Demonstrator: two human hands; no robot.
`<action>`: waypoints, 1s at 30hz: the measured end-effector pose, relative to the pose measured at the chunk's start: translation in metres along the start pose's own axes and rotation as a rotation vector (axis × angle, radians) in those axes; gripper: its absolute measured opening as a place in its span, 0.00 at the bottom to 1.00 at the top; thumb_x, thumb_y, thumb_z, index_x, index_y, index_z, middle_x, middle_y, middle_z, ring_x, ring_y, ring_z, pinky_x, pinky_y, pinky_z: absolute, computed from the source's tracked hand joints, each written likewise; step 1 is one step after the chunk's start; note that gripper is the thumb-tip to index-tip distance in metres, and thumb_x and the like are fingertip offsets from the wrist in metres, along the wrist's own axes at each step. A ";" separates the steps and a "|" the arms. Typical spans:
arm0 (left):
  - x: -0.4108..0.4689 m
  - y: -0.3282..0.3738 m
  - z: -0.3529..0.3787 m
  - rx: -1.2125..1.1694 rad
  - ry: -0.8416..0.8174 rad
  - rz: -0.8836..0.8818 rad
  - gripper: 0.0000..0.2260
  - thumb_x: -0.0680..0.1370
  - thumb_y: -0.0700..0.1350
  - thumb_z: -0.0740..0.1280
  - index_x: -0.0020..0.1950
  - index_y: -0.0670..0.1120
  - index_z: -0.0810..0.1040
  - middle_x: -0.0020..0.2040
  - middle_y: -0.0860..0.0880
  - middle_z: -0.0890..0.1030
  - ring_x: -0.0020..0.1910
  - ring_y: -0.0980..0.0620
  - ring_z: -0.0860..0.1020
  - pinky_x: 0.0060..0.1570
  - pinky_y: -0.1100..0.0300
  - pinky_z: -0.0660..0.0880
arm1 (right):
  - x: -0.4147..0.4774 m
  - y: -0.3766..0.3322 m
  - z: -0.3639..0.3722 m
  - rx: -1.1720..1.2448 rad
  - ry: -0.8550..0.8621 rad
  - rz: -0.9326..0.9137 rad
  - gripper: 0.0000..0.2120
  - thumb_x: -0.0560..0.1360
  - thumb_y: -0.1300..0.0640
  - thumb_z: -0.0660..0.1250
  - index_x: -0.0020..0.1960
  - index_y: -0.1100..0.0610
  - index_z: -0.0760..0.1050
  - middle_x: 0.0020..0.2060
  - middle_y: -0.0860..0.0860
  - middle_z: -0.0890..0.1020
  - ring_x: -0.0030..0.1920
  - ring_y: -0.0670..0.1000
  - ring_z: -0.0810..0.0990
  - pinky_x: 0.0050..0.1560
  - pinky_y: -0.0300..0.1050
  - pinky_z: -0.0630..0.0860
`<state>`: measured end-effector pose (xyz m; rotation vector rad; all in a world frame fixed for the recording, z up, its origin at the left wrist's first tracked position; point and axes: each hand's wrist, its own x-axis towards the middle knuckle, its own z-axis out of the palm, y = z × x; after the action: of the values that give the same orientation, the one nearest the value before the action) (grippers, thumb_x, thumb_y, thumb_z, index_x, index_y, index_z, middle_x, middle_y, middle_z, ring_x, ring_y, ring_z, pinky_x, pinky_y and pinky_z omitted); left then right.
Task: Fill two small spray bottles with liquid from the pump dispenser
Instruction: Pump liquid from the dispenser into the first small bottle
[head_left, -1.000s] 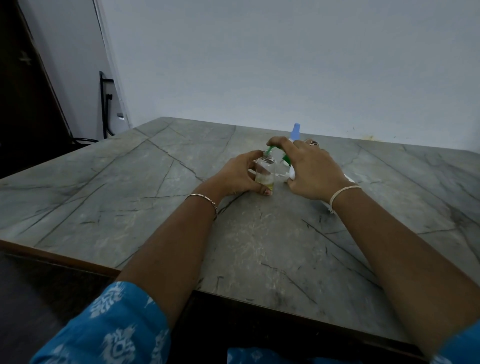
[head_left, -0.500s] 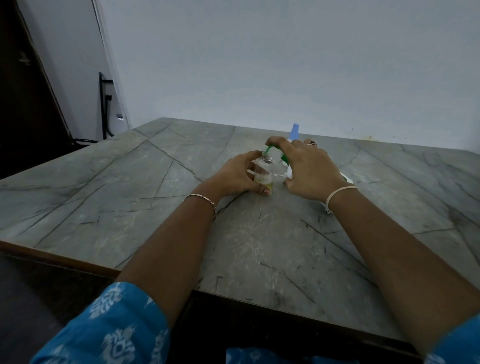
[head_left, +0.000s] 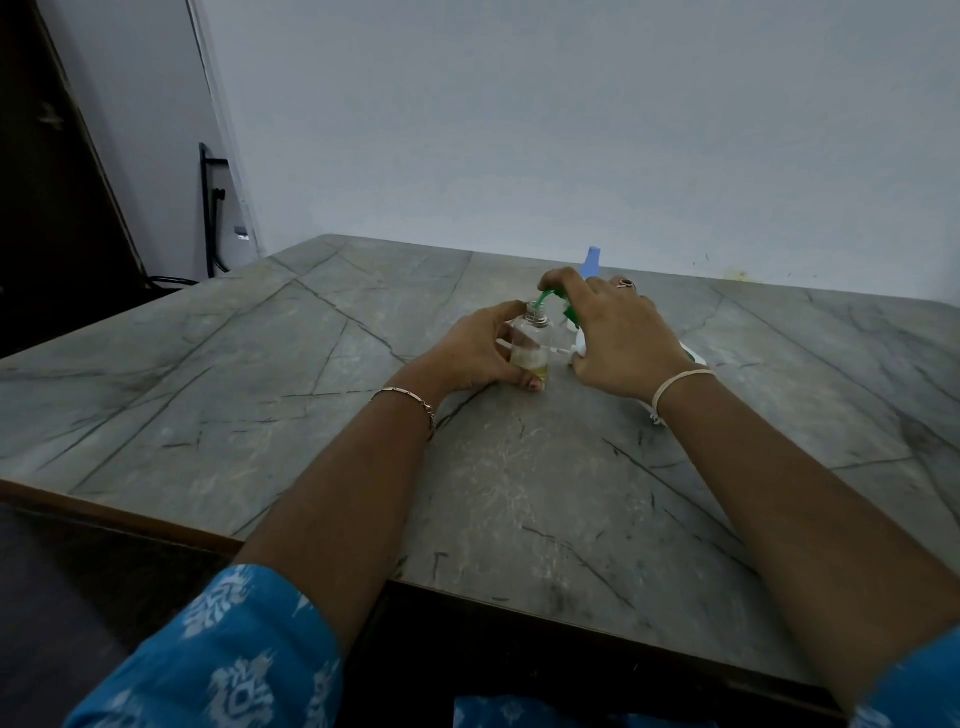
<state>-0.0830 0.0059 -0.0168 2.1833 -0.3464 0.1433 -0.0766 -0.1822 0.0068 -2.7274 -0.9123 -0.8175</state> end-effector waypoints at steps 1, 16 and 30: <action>0.000 0.000 0.000 0.000 0.001 0.000 0.37 0.63 0.39 0.81 0.69 0.50 0.70 0.53 0.48 0.81 0.48 0.51 0.82 0.50 0.63 0.78 | 0.000 0.000 0.000 -0.001 0.003 -0.001 0.34 0.67 0.60 0.69 0.69 0.48 0.60 0.47 0.54 0.75 0.49 0.59 0.73 0.49 0.53 0.71; 0.000 0.001 0.000 0.003 -0.005 -0.021 0.40 0.63 0.40 0.81 0.71 0.49 0.67 0.55 0.46 0.80 0.52 0.49 0.81 0.56 0.55 0.78 | -0.002 0.003 0.000 -0.014 -0.018 0.004 0.39 0.67 0.60 0.69 0.72 0.45 0.56 0.46 0.54 0.75 0.47 0.57 0.71 0.46 0.50 0.68; 0.003 -0.003 0.000 0.010 0.001 -0.026 0.39 0.61 0.42 0.82 0.69 0.51 0.70 0.54 0.46 0.81 0.51 0.48 0.82 0.58 0.48 0.78 | -0.003 0.001 0.000 -0.004 0.002 0.017 0.38 0.67 0.60 0.69 0.72 0.45 0.58 0.43 0.52 0.73 0.45 0.56 0.70 0.46 0.50 0.69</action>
<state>-0.0793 0.0069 -0.0185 2.1969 -0.3171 0.1322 -0.0779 -0.1846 0.0049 -2.7338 -0.8868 -0.8200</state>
